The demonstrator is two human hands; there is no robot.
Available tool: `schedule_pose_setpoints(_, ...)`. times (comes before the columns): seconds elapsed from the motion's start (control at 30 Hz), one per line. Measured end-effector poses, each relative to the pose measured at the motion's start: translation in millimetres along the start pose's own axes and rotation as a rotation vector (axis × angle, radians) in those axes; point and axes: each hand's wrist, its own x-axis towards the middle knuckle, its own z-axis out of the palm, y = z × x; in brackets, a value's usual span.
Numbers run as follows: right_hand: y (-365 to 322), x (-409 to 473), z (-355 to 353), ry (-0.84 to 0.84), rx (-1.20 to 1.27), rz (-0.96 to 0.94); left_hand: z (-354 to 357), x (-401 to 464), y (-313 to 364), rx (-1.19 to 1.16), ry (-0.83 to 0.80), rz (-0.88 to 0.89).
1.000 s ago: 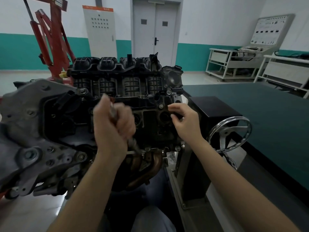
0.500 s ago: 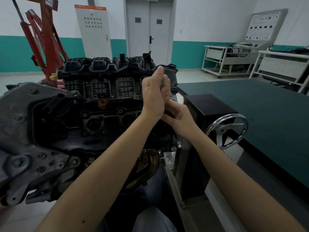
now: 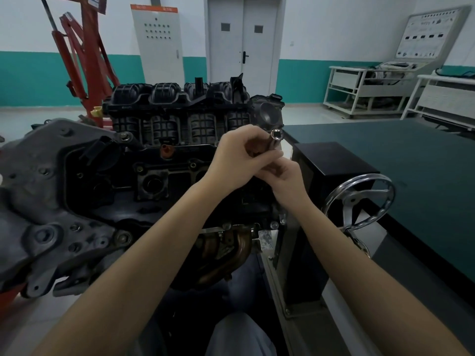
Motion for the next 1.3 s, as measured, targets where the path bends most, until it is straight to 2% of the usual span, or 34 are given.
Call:
schedule_pose_setpoints(0.07,0.8,1.5,-2.6,-0.021,-0.01,0.024,-0.7,-5.6,-0.9,-0.057,0.075,-0.025)
schedule_pose_setpoints(0.2,3.3,6.0,-13.0,-0.188,-0.019,0.019,1.0,-15.8,3.1,-0.15,0.072,-0.019)
schedule_pose_setpoints(0.3,0.1,3.0,-12.7,-0.13,0.03,0.029,7.0,-20.9,7.3,-0.16,0.078,-0.033)
schedule_pose_setpoints(0.37,0.5,1.7,-10.5,-0.068,0.011,0.007,11.7,-22.7,8.2,-0.072,0.104,-0.046)
schedule_pose_setpoints(0.43,1.8,0.6,-7.3,-0.036,0.007,-0.011,14.7,-24.2,9.1,0.003,0.154,-0.096)
schedule_pose_setpoints(0.5,2.6,-1.1,-4.1,-0.033,0.033,-0.019,15.4,-25.6,9.8,-0.018,0.19,-0.141)
schedule_pose_setpoints(0.63,4.7,-3.4,-6.5,-0.14,0.027,0.009,13.0,-27.2,11.9,-0.116,0.124,-0.16)
schedule_pose_setpoints(0.73,6.4,-2.9,-8.2,-0.097,0.04,0.011,11.4,-26.9,13.6,-0.2,0.065,-0.149)
schedule_pose_setpoints(0.8,6.8,-3.8,-4.8,-0.04,0.078,-0.006,12.9,-27.1,13.5,-0.113,0.102,-0.149)
schedule_pose_setpoints(0.9,6.9,-4.5,0.4,-0.013,0.116,-0.033,16.2,-28.9,13.7,0.107,0.248,-0.139)
schedule_pose_setpoints(0.97,6.9,-5.2,0.2,-0.057,0.088,-0.056,16.7,-29.1,14.5,0.072,0.261,-0.153)
schedule_pose_setpoints(1.03,7.9,-5.0,-0.5,-0.098,0.033,-0.062,15.2,-28.2,15.1,-0.037,0.201,-0.184)
schedule_pose_setpoints(1.13,8.2,-4.6,-0.1,-0.04,0.038,-0.025,12.4,-27.9,16.1,-0.159,0.133,-0.192)
schedule_pose_setpoints(1.3,7.3,-7.2,3.2,0.034,0.1,-0.031,13.3,-30.3,14.9,0.129,0.227,-0.112)
